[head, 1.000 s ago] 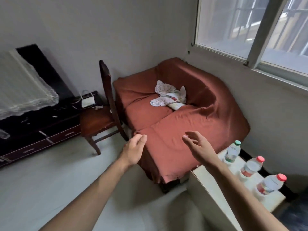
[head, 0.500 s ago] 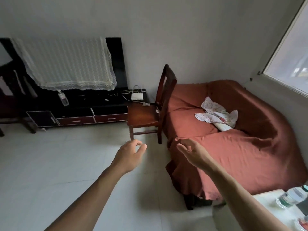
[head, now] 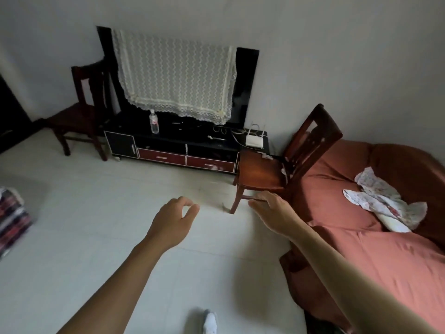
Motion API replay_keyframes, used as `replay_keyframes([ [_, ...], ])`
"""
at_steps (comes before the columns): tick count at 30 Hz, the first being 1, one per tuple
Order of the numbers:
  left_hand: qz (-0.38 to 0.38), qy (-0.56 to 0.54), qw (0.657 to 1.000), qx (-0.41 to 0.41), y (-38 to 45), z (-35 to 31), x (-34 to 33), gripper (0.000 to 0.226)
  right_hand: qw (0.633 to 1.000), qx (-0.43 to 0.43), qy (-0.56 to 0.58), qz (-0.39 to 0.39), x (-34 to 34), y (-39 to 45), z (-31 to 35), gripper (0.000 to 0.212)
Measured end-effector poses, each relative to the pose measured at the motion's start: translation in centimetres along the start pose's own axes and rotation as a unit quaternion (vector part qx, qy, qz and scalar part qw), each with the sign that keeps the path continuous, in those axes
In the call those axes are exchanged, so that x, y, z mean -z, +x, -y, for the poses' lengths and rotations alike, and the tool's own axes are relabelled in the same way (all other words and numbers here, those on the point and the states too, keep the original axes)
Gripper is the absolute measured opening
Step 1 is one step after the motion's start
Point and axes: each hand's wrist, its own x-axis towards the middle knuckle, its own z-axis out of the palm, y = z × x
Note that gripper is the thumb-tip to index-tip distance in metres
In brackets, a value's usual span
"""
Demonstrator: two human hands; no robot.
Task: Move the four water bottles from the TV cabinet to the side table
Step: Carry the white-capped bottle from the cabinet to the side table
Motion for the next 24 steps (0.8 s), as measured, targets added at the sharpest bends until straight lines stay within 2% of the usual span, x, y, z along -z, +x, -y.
replay_keyframes([
  [2, 0.000, 0.015, 1.000, 0.014, 2.2, 2.2, 1.5, 0.040, 1.000, 0.010, 0.016, 0.012, -1.7, 3.8, 1.7, 0.057],
  [8, -0.027, 0.063, 0.994, 0.085, 11.1, 8.1, 8.0, 0.040, 0.995, 0.042, 0.069, 0.061, -7.1, 17.1, 7.9, 0.050],
  [13, -0.068, 0.071, 0.988, 0.117, 18.4, 11.3, 14.6, 0.040, 0.989, 0.065, 0.083, 0.105, -8.0, 26.4, 14.8, 0.047],
  [15, -0.084, 0.062, 0.987, 0.124, 21.0, 12.7, 16.7, 0.040, 0.988, 0.085, 0.071, 0.107, -8.1, 29.8, 17.3, 0.043],
  [18, -0.093, 0.058, 0.985, 0.132, 24.7, 15.5, 18.6, 0.041, 0.989, 0.089, 0.049, 0.110, -9.1, 34.7, 20.5, 0.054],
  [24, -0.082, 0.027, 0.988, 0.129, 33.9, 22.4, 21.2, 0.042, 0.988, 0.097, -0.017, 0.115, -13.8, 44.0, 25.7, 0.057],
])
